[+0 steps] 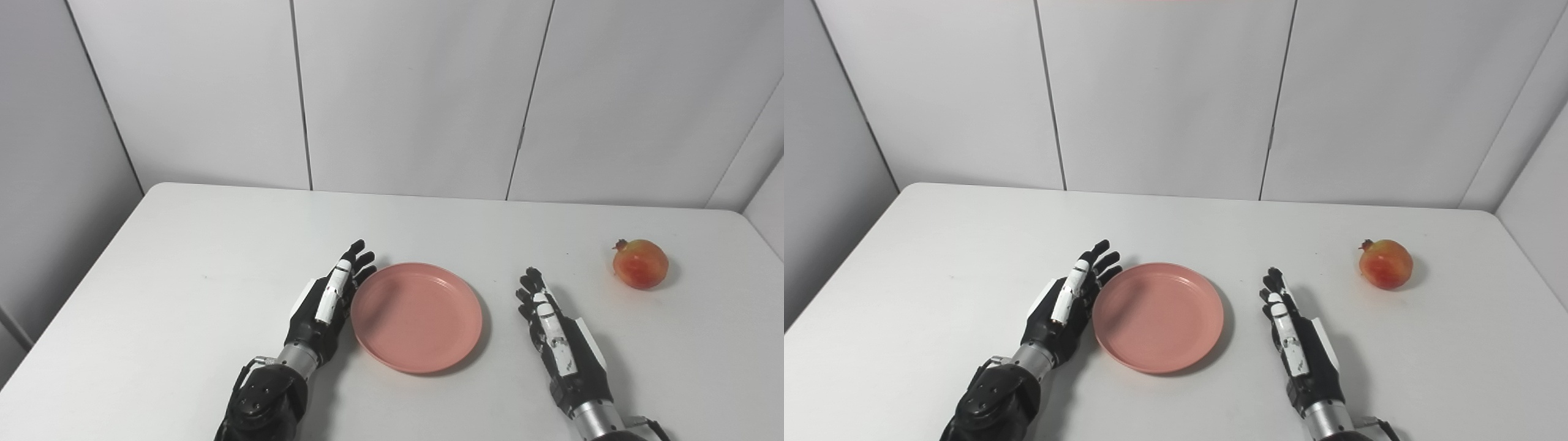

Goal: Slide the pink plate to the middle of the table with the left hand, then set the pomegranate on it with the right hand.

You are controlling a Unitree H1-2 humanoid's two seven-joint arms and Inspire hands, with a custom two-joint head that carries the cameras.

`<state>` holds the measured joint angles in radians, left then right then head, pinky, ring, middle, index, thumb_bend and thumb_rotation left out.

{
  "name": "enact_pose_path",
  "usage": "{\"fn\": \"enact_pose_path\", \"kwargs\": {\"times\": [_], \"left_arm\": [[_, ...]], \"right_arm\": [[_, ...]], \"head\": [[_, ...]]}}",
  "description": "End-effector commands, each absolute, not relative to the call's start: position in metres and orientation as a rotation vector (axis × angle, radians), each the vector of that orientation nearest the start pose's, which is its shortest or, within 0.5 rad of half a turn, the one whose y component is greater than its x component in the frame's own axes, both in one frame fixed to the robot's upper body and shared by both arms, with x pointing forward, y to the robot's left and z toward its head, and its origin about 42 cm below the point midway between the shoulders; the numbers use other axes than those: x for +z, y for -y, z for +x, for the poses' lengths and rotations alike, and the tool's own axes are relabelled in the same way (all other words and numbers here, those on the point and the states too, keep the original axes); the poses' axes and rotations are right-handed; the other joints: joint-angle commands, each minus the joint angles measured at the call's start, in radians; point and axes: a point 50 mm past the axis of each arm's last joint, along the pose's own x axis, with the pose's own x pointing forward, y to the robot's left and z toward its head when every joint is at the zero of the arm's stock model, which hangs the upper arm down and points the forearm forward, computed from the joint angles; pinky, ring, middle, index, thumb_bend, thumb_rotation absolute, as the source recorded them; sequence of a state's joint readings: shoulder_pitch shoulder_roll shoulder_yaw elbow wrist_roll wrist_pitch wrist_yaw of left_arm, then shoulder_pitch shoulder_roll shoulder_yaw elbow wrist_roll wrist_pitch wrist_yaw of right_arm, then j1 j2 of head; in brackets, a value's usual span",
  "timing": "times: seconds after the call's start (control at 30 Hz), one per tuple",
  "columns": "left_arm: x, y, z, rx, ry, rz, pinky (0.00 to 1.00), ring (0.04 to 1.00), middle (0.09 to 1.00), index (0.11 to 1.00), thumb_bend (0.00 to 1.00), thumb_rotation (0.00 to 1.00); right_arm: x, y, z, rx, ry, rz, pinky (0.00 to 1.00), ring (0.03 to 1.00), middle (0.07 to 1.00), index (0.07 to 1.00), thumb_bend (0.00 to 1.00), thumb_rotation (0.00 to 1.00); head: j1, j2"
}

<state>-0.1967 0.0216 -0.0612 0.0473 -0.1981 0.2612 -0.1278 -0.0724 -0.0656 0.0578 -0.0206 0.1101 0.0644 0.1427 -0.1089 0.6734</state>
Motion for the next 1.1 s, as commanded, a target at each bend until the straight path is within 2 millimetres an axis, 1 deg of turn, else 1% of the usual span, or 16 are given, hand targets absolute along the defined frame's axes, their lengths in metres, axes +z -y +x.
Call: {"fn": "enact_pose_path", "kwargs": {"times": [0.0,0.03,0.1,0.17,0.23,0.3,0.43,0.5,0.6,0.63,0.67,0.77,0.87,0.93,1.03,1.07], "left_arm": [[0.121,-0.176,0.341,-0.286,-0.143,-0.172,0.95,0.945,0.957,0.953,0.41,1.0],[0.12,-0.177,0.342,-0.289,-0.142,-0.175,0.95,0.95,0.962,0.957,0.41,1.0],[0.118,-0.178,0.342,-0.291,-0.142,-0.181,0.96,0.953,0.964,0.959,0.41,1.0],[0.116,-0.18,0.342,-0.293,-0.141,-0.185,0.95,0.951,0.961,0.958,0.41,1.0],[0.115,-0.182,0.342,-0.294,-0.142,-0.186,0.95,0.953,0.962,0.958,0.41,1.0],[0.113,-0.183,0.342,-0.293,-0.144,-0.188,0.96,0.955,0.964,0.96,0.41,1.0],[0.109,-0.186,0.342,-0.292,-0.146,-0.189,0.95,0.949,0.96,0.956,0.4,1.0],[0.108,-0.187,0.341,-0.291,-0.147,-0.187,0.95,0.951,0.96,0.96,0.4,1.0],[0.105,-0.19,0.341,-0.291,-0.149,-0.183,0.95,0.951,0.96,0.96,0.39,1.0],[0.105,-0.19,0.341,-0.291,-0.15,-0.185,0.95,0.952,0.96,0.96,0.39,1.0],[0.104,-0.191,0.341,-0.29,-0.149,-0.188,0.95,0.953,0.961,0.96,0.39,1.0],[0.102,-0.192,0.341,-0.287,-0.15,-0.192,0.96,0.953,0.96,0.957,0.38,1.0],[0.101,-0.193,0.34,-0.284,-0.153,-0.198,0.96,0.954,0.96,0.958,0.38,1.0],[0.101,-0.193,0.34,-0.285,-0.152,-0.197,0.97,0.957,0.963,0.961,0.39,1.0],[0.1,-0.194,0.34,-0.286,-0.152,-0.196,0.97,0.959,0.965,0.965,0.38,1.0],[0.099,-0.195,0.339,-0.283,-0.154,-0.199,0.97,0.959,0.965,0.965,0.38,1.0]], "right_arm": [[0.132,0.197,0.314,0.237,0.07,0.046,0.98,0.983,0.99,0.994,0.26,1.0],[0.133,0.197,0.315,0.232,0.07,0.05,0.98,0.983,0.989,0.992,0.25,1.0],[0.136,0.198,0.317,0.223,0.077,0.052,0.98,0.985,0.99,0.992,0.24,1.0],[0.138,0.201,0.32,0.221,0.092,0.043,0.99,0.99,0.994,0.995,0.23,1.0],[0.14,0.202,0.322,0.214,0.106,0.024,0.99,0.988,0.991,0.991,0.24,1.0],[0.145,0.202,0.321,0.202,0.12,0.004,0.99,0.985,0.988,0.988,0.25,1.0],[0.156,0.204,0.318,0.186,0.157,-0.071,0.98,0.98,0.982,0.983,0.29,1.0],[0.163,0.206,0.318,0.174,0.177,-0.109,0.94,0.966,0.979,0.971,0.33,1.0],[0.173,0.21,0.317,0.145,0.192,-0.162,0.94,0.958,0.976,0.965,0.36,1.0],[0.176,0.212,0.317,0.133,0.202,-0.19,0.94,0.955,0.972,0.961,0.37,1.0],[0.179,0.213,0.317,0.123,0.211,-0.21,0.93,0.948,0.964,0.954,0.38,1.0],[0.189,0.218,0.319,0.109,0.232,-0.238,0.93,0.952,0.961,0.957,0.41,1.0],[0.2,0.226,0.324,0.086,0.277,-0.283,0.91,0.941,0.952,0.954,0.41,1.0],[0.206,0.231,0.326,0.068,0.286,-0.314,0.9,0.93,0.944,0.949,0.44,1.0],[0.212,0.236,0.327,0.04,0.284,-0.354,0.87,0.919,0.934,0.937,0.52,1.0],[0.214,0.238,0.328,0.028,0.284,-0.38,0.87,0.919,0.934,0.936,0.52,1.0]], "head": [[-0.012,-0.004],[-0.012,-0.004],[-0.041,-0.014],[-0.041,-0.014],[-0.049,-0.018],[-0.07,-0.032],[-0.1,-0.047],[-0.11,-0.052],[-0.141,-0.075],[-0.141,-0.075],[-0.151,-0.083],[-0.159,-0.09],[-0.17,-0.096],[-0.186,-0.102],[-0.191,-0.106],[-0.212,-0.12]]}}
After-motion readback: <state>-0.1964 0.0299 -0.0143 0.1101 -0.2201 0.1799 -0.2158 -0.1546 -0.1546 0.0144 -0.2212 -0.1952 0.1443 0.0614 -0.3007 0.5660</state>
